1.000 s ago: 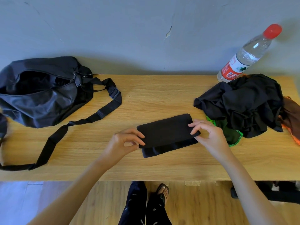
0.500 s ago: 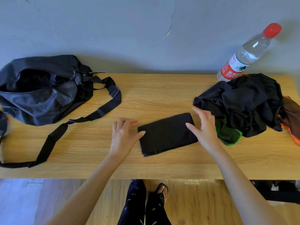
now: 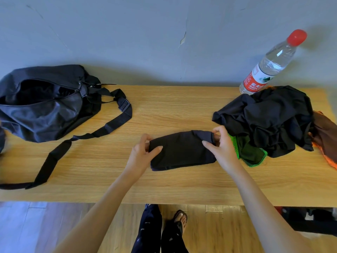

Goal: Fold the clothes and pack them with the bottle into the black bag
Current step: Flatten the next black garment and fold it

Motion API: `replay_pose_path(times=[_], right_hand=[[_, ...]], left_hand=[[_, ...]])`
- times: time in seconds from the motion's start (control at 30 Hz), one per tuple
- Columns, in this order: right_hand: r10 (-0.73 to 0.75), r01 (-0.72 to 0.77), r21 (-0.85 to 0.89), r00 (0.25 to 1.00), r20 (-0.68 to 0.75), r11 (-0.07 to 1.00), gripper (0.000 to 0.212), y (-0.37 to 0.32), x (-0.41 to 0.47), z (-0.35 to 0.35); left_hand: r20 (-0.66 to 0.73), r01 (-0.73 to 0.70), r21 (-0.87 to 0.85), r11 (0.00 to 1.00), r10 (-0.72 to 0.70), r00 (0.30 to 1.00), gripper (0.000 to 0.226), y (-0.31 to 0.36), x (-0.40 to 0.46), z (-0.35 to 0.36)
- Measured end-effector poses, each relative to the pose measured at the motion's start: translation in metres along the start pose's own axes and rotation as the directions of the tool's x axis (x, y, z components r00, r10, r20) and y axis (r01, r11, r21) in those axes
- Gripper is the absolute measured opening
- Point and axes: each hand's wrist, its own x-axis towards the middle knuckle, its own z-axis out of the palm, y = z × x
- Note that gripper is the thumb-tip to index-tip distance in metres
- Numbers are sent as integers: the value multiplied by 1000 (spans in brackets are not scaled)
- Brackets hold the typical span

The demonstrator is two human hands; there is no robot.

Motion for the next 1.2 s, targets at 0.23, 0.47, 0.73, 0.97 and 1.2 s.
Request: replay_pose_path(times=[0.23, 0.47, 0.73, 0.97, 1.2], right_hand=[[-29, 3, 285, 996, 85, 959, 36, -11, -7, -12], [-138, 100, 192, 971, 197, 976, 22, -20, -4, -20], [-89, 55, 155, 970, 225, 986, 44, -42, 0, -12], [-68, 54, 71, 975, 213, 996, 57, -81, 5, 18], [-69, 54, 70, 970, 234, 996, 58, -143, 17, 91]], left_hand=[[73, 47, -318, 947, -25, 997, 27, 20, 3, 1], [96, -47, -280, 959, 77, 992, 29, 28, 8, -3], [154, -57, -215, 975, 91, 984, 39, 36, 15, -36], [224, -66, -213, 975, 115, 968, 49, 34, 28, -87], [229, -143, -167, 976, 179, 957, 51, 32, 34, -185]])
